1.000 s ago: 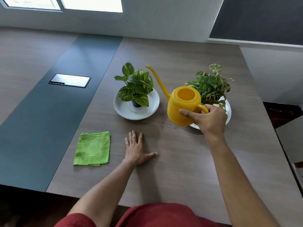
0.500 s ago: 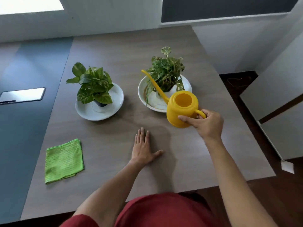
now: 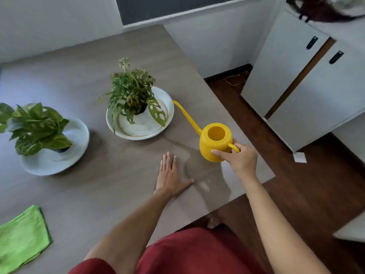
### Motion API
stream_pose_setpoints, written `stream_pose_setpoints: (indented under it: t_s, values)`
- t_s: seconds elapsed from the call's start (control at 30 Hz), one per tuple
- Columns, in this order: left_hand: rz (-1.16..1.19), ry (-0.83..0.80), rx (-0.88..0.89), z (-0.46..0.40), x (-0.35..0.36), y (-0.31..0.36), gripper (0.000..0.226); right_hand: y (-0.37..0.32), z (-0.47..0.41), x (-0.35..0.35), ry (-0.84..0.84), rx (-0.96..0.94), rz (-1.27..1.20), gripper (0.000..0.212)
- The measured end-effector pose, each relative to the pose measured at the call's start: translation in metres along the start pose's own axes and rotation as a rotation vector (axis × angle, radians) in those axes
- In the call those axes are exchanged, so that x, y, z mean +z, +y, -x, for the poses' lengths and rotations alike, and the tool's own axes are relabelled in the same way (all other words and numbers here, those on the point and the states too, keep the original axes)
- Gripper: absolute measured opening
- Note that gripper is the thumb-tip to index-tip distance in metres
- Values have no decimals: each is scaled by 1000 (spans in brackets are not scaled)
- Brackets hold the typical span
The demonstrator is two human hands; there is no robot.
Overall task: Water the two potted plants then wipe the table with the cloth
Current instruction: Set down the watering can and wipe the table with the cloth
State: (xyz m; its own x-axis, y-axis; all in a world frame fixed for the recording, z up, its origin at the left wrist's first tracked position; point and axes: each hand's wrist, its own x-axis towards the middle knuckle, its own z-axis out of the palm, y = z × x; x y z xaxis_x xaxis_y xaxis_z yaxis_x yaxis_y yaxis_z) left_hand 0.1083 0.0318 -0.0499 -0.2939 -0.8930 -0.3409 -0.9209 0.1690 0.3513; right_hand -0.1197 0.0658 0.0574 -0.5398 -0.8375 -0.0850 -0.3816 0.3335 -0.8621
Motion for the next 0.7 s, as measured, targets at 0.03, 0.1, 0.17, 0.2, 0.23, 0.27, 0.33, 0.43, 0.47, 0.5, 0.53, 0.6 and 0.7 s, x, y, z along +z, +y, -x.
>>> stream_pose_setpoints:
  t_s: [0.03,0.1,0.17,0.2,0.23,0.27,0.33,0.43,0.47,0.5,0.53,0.6,0.7]
  values:
    - [-4,0,2,-2,2,3,127,3,0,-3,5,3,10,66]
    - [-15,-12,15,-7,6,15,126,9,-2,-12,22,14,19,64]
    - [-25,-12,17,-10,10,25,126,18,-6,-19,43,18,32,67]
    - [-29,-8,10,-10,11,29,126,23,-8,-21,46,31,40,68]
    - [-32,-4,-4,-12,13,34,127,28,-12,-25,48,50,45,68]
    - [-34,3,-21,-12,15,36,128,32,-15,-26,50,68,45,68]
    - [-42,4,-53,-13,17,41,130,38,-19,-29,54,96,52,69]
    - [-46,1,-84,-13,18,46,132,47,-24,-29,53,123,54,68]
    - [-41,-2,-92,-14,18,48,133,51,-27,-30,43,133,50,68]
    - [-37,-5,-97,-14,18,48,133,52,-27,-29,36,140,43,68]
    - [-36,-8,-103,-14,18,49,133,54,-28,-29,24,150,31,67]
    - [-36,-13,-120,-13,17,52,134,56,-30,-31,5,165,7,63]
    - [-22,-21,-141,-13,17,56,134,60,-30,-31,-20,166,-5,57]
